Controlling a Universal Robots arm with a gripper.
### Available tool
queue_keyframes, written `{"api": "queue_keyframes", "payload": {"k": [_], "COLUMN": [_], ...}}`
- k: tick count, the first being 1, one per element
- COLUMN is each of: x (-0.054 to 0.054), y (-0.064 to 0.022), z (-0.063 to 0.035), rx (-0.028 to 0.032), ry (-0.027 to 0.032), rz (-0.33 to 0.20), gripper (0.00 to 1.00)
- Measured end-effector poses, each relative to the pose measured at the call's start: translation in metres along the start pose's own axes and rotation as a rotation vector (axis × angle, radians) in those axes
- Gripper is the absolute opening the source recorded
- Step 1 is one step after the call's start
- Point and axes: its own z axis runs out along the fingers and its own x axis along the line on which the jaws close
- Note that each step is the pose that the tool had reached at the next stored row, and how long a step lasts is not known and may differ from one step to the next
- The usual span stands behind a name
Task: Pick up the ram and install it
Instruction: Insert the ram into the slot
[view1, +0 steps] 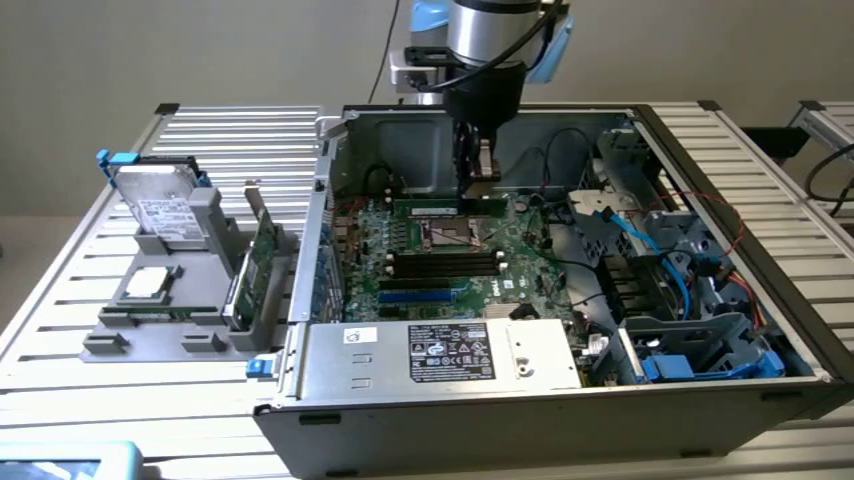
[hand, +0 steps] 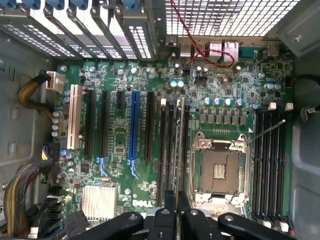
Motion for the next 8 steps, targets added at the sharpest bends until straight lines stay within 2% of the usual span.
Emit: {"api": "queue_keyframes", "payload": {"k": [8], "x": [-0.0005], "y": [-0.0003], "z": [0.0085], "rx": [-0.0005], "ry": [0.012], "rz": [0.0], "gripper": [0.13]}}
